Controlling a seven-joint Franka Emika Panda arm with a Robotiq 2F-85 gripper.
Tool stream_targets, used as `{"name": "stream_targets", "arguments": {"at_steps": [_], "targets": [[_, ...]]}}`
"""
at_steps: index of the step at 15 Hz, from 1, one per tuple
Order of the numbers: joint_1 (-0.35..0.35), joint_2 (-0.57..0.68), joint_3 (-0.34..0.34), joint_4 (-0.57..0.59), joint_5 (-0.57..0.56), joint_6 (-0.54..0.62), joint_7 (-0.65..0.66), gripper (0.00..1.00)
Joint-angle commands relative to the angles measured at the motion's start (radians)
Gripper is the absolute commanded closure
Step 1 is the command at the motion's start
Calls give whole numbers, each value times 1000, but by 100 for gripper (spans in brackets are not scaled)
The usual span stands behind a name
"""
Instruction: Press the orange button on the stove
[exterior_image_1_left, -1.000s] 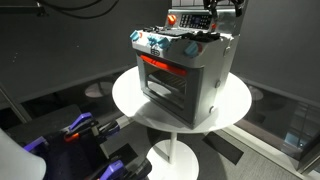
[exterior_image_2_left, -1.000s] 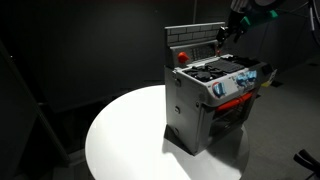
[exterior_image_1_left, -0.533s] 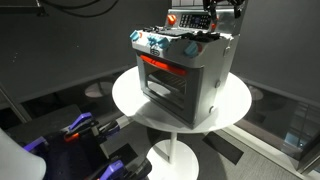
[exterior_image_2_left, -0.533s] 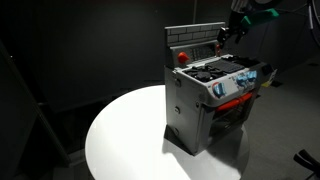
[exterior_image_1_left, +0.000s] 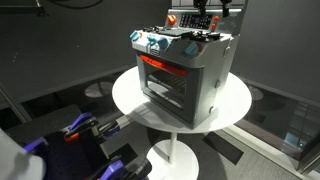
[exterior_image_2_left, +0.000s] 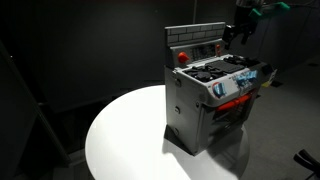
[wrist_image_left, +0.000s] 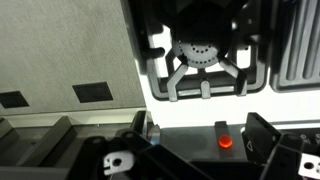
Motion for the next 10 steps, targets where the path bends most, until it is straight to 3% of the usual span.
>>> {"name": "stream_targets", "arguments": {"at_steps": [1, 10], "targets": [[0, -112, 6, -98, 31, -78, -41, 0], [0, -346, 34, -333, 143, -172, -120, 0]]}}
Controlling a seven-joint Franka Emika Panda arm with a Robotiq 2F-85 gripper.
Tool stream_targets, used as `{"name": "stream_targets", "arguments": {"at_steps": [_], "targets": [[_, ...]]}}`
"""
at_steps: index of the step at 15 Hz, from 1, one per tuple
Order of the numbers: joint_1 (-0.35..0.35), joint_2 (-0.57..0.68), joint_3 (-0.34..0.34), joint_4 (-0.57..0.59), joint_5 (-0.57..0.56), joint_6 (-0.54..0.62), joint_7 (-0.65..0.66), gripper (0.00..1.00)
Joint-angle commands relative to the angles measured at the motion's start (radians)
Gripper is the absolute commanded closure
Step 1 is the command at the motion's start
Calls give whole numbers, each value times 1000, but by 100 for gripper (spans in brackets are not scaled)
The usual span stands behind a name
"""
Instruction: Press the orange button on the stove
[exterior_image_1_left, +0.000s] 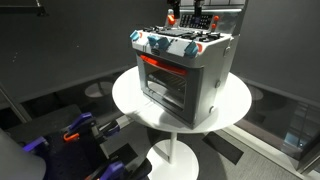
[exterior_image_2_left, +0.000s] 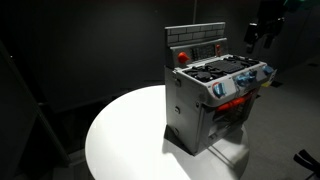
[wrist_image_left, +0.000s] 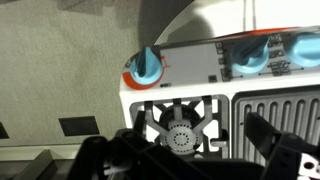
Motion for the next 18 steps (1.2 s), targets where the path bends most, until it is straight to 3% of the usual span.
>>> {"name": "stream_targets", "arguments": {"at_steps": [1, 9, 18], "targets": [[0, -121, 12, -111, 62, -34, -49, 0], [-8, -266, 26, -238, 67, -151, -47, 0], [-14, -254, 32, -251, 51, -147, -30, 0]]}}
